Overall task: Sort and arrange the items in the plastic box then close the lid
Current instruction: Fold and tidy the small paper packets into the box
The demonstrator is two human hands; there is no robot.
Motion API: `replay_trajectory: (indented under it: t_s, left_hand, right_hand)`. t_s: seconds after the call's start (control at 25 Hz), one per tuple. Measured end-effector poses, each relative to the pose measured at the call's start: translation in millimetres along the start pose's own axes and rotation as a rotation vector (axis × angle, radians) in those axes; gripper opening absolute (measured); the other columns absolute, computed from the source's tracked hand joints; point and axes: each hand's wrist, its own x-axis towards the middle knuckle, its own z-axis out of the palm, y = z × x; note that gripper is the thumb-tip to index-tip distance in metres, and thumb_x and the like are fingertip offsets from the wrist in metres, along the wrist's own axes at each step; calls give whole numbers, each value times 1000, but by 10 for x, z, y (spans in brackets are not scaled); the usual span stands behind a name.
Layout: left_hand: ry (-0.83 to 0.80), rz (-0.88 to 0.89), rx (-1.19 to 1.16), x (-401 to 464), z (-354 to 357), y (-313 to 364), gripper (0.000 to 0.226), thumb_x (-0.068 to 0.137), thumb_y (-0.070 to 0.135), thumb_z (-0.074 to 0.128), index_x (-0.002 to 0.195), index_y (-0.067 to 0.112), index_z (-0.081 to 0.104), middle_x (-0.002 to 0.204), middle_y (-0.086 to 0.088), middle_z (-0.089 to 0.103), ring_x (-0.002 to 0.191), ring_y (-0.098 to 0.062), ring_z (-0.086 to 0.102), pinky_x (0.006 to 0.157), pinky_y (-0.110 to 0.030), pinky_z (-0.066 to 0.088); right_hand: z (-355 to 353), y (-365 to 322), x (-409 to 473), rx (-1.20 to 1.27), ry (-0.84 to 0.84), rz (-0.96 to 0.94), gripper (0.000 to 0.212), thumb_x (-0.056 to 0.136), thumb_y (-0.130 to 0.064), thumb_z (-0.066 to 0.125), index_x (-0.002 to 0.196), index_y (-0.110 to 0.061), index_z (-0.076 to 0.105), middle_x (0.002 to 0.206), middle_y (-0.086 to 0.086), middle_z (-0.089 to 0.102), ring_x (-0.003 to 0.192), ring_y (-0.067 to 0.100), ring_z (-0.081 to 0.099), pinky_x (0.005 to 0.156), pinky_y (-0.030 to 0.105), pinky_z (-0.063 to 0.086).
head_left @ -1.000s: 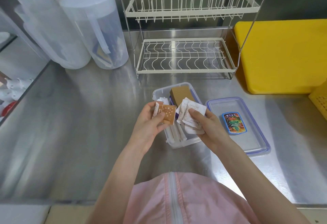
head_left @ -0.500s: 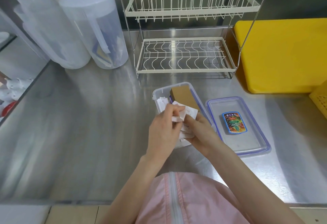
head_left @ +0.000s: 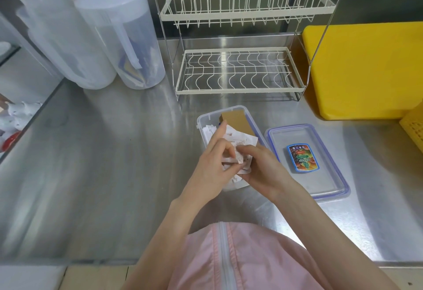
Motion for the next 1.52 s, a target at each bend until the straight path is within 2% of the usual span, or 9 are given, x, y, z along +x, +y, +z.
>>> replay_trajectory:
  t_s: [0.2,0.32,0.48,0.6,0.72,0.8,0.92,1.2,1.52]
  left_hand:
    - [-59,35,118,-1,-62,-24,33,78,12,66,64,30,42,140,31,16,130,17,12,95,4,18]
    - [-41,55,76,-66,-110,-10,15,80,30,63,68,26,56,137,22,35,138,3,19,110,-11,15]
    - [260,-294,-366,65,-139,-6,11,87,32,55,97,32,55,126,12,56,124,-10,49,100,-17,37]
    - [44,-534,-854,135,-92,-40,57,76,38,61,125,10,50,125,-13,60,112,-25,60,94,-39,50]
    - [-79,-549,-1117,90,-75,-17,53,76,30,59,123,5,53,109,-12,68,98,-24,66,80,-34,56]
    - [-86,-535,-1177,80,-72,-27,46,79,24,56,121,5,55,108,-10,69,99,-22,66,88,-36,54]
    - [-51,-541,-1139,78,-40,-21,36,90,20,46,124,11,54,120,-13,64,110,-25,61,102,-42,43]
    - [86,-516,-1048,79,-48,-8,37,97,22,34,127,9,51,125,-17,60,112,-26,59,96,-38,48]
    - [378,-496,-615,141,-203,-89,25,96,19,38,111,10,57,98,-7,67,88,-21,65,79,-34,54]
  right_hand:
    - [25,36,-1,30,90,-67,28,93,-1,35,106,-8,59,90,5,70,80,14,68,64,23,56]
    - [-4,-10,-21,19,177,-86,27,93,-3,36,108,-8,57,90,5,69,81,15,67,62,23,54]
    - [37,-8,-42,-154,210,-21,21,93,-5,39,104,-14,54,88,1,66,80,13,63,61,22,52]
    - [111,30,-49,-239,164,-25,22,92,-6,39,109,-12,52,90,3,65,82,13,63,65,24,53]
    - [119,40,-52,-282,194,-44,23,92,-8,39,111,-11,52,92,4,64,83,13,63,68,26,52]
    - [96,35,-45,-224,207,-49,26,92,-8,37,113,-11,53,91,3,65,82,12,64,66,25,52]
    - [85,36,-50,-146,166,-43,23,93,-9,37,107,-13,55,87,0,67,76,8,66,59,19,55]
    - [90,77,-65,-188,94,-74,29,90,-6,48,120,-7,51,95,3,67,78,9,67,66,18,57]
    - [-38,-25,-72,-143,169,-79,30,89,-7,50,118,-10,53,88,0,69,73,11,67,63,23,52]
